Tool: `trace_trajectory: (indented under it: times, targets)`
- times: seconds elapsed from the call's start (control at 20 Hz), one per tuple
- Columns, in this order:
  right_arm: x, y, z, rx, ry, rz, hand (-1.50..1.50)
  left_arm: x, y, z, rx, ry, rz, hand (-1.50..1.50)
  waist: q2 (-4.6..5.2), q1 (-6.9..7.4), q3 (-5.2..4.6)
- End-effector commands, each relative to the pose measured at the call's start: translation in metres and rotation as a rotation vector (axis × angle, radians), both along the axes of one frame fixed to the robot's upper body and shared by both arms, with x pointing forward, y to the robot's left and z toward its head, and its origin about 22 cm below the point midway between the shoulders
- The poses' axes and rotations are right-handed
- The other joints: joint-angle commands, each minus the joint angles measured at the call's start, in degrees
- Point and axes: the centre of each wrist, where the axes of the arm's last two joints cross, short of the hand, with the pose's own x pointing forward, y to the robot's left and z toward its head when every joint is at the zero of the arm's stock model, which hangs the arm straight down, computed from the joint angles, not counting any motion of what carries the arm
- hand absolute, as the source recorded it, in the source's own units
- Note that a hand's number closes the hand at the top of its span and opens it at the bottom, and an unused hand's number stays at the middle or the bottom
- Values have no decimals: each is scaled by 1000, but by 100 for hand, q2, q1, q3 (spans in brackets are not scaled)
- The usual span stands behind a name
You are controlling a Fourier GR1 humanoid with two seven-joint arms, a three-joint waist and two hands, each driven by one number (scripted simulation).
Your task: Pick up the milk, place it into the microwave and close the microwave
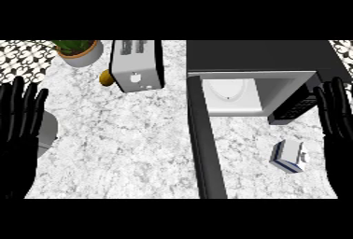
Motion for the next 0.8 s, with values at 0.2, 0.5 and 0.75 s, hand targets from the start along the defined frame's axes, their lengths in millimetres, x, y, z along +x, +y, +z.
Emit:
trace_trajectory:
  times: [0.2, 0.5, 0.75]
  targets:
    - [-3, 1, 4, 11, -9, -210, -150, -44, -26, 20, 43, -32, 54, -150, 13, 14, -174]
    - [-8, 44, -4, 137, 107, 10, -150, -73, -60, 6, -153, 90, 25, -150, 15, 36, -174]
    - [-26, 55, -1, 147, 108, 1, -150, -77, -37, -15, -142, 98, 43, -150, 25, 3, -179]
